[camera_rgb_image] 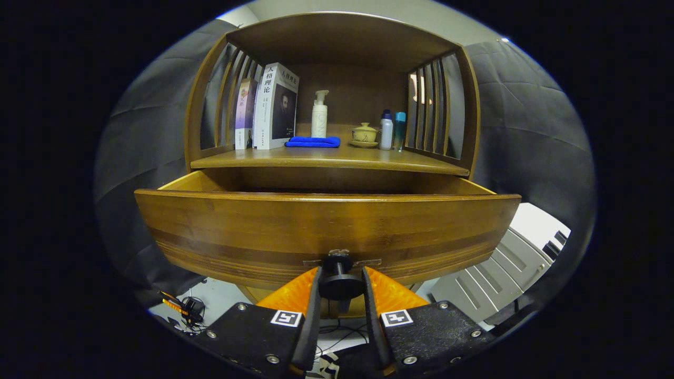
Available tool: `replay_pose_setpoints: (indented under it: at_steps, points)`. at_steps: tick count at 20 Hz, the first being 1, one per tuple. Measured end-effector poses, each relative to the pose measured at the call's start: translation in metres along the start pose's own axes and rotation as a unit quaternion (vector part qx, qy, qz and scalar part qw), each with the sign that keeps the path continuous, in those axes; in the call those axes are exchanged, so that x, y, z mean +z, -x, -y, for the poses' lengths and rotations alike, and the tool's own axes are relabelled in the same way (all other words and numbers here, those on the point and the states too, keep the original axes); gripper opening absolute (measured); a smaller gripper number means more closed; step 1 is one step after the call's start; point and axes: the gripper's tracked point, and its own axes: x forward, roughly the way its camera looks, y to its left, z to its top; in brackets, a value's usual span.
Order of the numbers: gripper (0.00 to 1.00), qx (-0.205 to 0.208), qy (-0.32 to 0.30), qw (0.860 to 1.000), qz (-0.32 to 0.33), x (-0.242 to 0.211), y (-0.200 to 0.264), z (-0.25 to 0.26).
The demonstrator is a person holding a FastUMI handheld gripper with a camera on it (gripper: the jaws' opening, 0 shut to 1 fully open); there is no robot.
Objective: Pull open the drawer, take out the items inside it, and place them on the countertop above the cabinet.
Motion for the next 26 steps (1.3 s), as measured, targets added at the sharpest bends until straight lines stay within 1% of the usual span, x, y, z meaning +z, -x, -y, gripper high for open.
replay_pose_setpoints:
  at_steps: [5,12,13,14,16,18,19,20,23,26]
  points:
    - [0.41,-0.007,0.005,1.000,-0.013,-0.004,0.002,0.004]
    - [0.40,-0.006,0.001,1.000,-0.012,-0.003,-0.002,0.005]
    - [0.46,-0.004,0.005,1.000,-0.011,-0.001,0.000,0.007]
    - [0.51,-0.003,0.006,1.000,0.004,0.006,0.003,0.009]
    - [0.61,-0.011,0.001,0.999,0.036,0.031,0.012,0.015]
    - [0.72,-0.007,-0.015,0.998,0.057,0.052,0.020,0.014]
    - [0.74,-0.006,-0.024,0.997,0.068,0.064,0.027,0.013]
    - [0.79,-0.008,-0.032,0.996,0.077,0.076,0.030,0.014]
    - [0.86,-0.018,-0.033,0.995,0.094,0.103,0.031,0.018]
    - [0.91,-0.020,-0.023,0.995,0.091,0.128,0.019,0.014]
